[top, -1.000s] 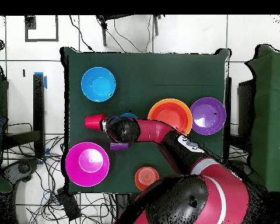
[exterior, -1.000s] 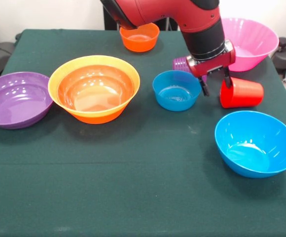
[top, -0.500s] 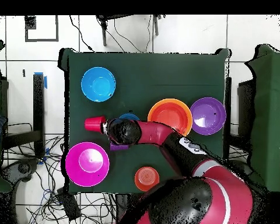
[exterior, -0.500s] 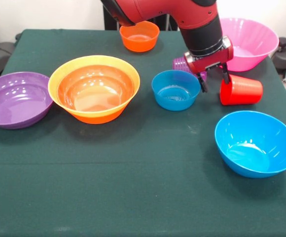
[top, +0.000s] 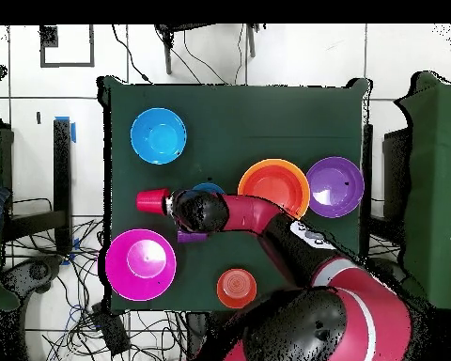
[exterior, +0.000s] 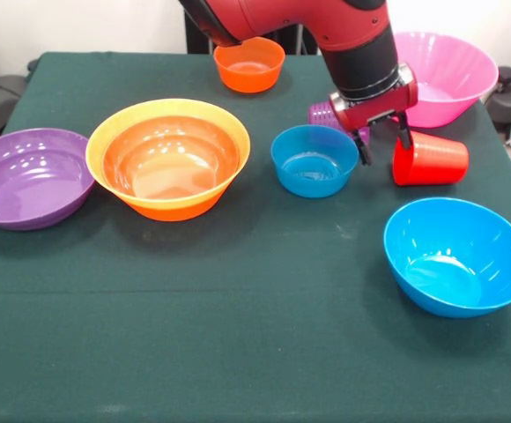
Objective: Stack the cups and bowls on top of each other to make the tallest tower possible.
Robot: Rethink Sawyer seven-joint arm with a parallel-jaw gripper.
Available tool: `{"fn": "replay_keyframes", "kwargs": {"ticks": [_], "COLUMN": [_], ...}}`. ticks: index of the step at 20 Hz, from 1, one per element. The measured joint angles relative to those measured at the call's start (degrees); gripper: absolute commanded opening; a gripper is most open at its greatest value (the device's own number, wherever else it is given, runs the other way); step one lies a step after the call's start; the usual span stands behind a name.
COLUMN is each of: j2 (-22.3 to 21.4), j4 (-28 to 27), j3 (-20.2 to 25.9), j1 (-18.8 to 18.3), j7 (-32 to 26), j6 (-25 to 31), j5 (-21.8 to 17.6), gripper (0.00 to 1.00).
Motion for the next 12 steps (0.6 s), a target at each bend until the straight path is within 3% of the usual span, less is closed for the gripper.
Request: {"fn": "replay_keyframes", "kwargs": {"ticks": [12], "j2": [-7.00], "j4": [2.99], "j3": [0.73], "j1": [-5.30], "j7": [0.00], "j6": [0.01], "j5": [-0.01], "gripper": [1.00]}}
